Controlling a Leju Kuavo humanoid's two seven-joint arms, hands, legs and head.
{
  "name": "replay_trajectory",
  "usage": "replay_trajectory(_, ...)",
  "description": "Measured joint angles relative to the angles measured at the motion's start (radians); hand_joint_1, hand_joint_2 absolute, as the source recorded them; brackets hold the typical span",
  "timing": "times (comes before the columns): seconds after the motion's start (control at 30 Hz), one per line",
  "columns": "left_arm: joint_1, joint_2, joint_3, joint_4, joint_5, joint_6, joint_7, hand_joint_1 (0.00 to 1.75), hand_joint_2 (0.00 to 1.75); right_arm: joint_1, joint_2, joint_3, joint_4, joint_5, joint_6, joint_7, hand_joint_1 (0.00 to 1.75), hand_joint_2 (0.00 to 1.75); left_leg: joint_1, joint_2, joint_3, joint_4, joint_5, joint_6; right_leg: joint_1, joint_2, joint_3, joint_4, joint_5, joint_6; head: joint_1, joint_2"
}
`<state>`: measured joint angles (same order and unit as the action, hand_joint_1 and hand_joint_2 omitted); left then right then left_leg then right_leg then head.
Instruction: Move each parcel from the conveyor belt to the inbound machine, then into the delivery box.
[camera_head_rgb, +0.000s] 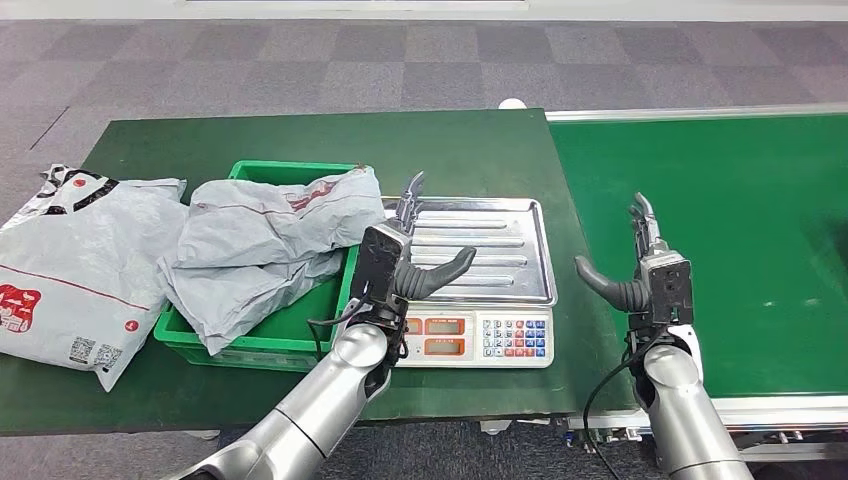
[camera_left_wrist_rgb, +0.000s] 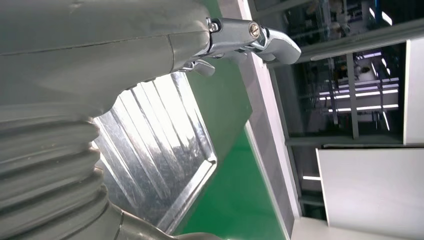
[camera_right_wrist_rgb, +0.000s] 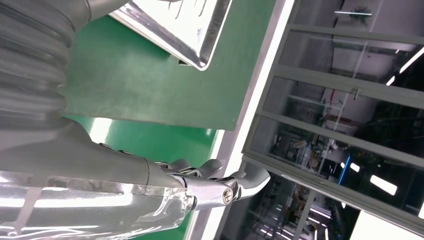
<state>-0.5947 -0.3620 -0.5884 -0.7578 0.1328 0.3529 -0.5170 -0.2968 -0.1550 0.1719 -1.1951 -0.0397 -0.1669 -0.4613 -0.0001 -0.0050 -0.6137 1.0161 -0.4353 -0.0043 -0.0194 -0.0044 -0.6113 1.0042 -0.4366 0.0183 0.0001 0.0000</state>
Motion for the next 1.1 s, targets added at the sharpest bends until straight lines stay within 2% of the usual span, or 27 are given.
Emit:
replay_trajectory(0.2,-0.013,0.0,-0.017,0.028,0.02,-0.002,-0.027,0.0,1.75,0.008,-0.023,-0.011,-0.018,-0.009,0.013,0.006,0.0,1.75,0.0,0.0,0.0,0.0,0.001,0.0,0.0,0.001,0.0,0.0,0.001,0.0,0.0,0.0)
replay_trajectory(0.47,-0.019,0.0,-0.02,0.045,0.021,-0.016,-0.031,0.0,1.75,0.024,-0.025,-0.011,-0.025,-0.016,-0.003,0.0,0.0,1.75,0.0,0.0,0.0,0.0,0.0,0.0,0.0,0.001,0.0,0.0,0.001,0.0,0.0,0.0)
replay_trajectory(0.8,-0.037,0.0,-0.029,0.063,0.045,-0.047,-0.03,0.0,1.75,0.13,-0.016,-0.012,-0.156,0.022,-0.073,0.032,0.0,1.75,0.0,0.0,0.0,0.0,0.0,0.0,0.0,0.001,0.0,0.0,0.0,0.001,0.0,0.0)
replay_trajectory(1.1,-0.048,0.0,-0.055,0.083,0.067,-0.054,-0.033,0.0,1.75,0.172,0.003,-0.015,-0.198,0.042,-0.089,0.039,0.0,1.75,0.0,0.0,0.0,0.0,0.0,0.0,0.0,0.001,0.0,0.0,0.0,0.0,0.0,0.0)
